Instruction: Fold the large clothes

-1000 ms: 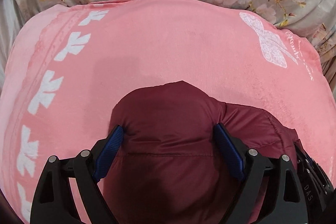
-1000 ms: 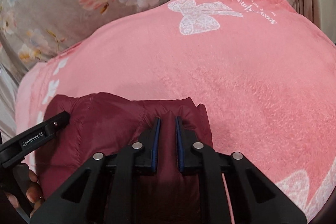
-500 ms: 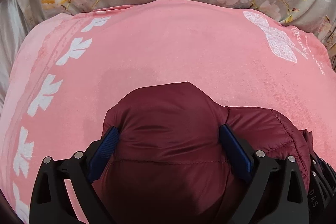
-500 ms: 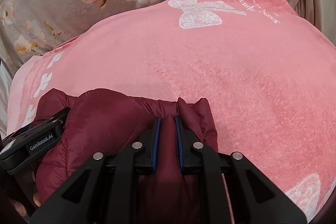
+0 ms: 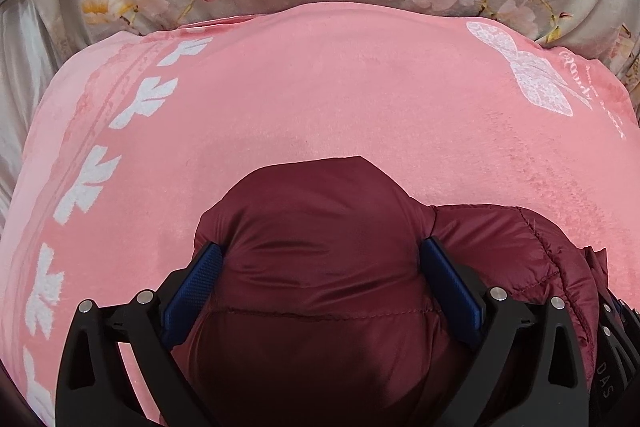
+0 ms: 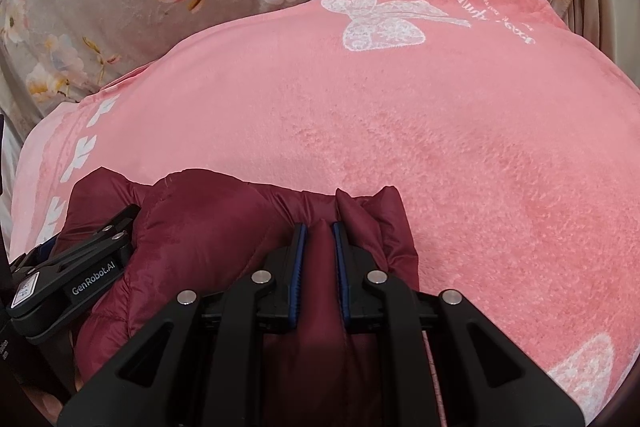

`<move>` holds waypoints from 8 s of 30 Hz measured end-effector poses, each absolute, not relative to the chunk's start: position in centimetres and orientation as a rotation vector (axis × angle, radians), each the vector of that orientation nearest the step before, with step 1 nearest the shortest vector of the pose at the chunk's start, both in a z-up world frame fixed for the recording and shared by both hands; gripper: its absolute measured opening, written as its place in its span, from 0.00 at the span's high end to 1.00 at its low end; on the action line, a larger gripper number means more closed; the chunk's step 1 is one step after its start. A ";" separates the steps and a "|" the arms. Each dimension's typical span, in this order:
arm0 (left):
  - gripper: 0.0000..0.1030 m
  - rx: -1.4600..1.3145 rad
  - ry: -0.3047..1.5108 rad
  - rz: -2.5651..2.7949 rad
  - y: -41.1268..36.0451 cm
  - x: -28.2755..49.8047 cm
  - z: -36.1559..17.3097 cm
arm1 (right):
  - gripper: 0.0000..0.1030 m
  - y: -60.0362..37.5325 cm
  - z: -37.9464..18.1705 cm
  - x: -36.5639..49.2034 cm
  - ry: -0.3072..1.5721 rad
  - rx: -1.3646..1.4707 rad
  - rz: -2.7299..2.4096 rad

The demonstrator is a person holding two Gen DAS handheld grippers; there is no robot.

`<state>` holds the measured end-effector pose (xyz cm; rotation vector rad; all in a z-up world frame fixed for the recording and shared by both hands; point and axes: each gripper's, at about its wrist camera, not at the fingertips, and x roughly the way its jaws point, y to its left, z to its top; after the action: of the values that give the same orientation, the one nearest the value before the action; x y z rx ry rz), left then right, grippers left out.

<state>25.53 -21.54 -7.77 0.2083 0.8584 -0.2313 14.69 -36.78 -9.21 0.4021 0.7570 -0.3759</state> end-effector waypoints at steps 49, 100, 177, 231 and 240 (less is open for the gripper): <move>0.05 0.211 0.971 -0.315 -15.4 13.4 -5.6 | 0.84 -34.5 -8.6 2.6 0.767 0.414 -0.301; 0.68 0.025 0.960 -0.604 -12.5 12.1 -0.5 | 0.88 -35.7 -4.5 -1.0 0.539 0.690 -0.035; 0.69 0.095 0.589 -0.523 -3.7 36.6 -3.9 | 0.87 -25.6 -4.0 28.6 0.435 0.374 0.056; 0.14 0.130 0.742 -0.073 -5.5 37.0 -7.6 | 0.81 -22.1 -7.4 30.8 0.699 0.151 -0.181; 0.14 0.141 0.765 -0.078 -5.8 37.3 -8.2 | 0.80 -22.2 -7.4 30.9 0.711 0.154 -0.183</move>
<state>37.32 -5.76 -8.18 0.1410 0.7655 -0.0781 30.91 -22.19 -7.42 0.1541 0.7107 -0.1826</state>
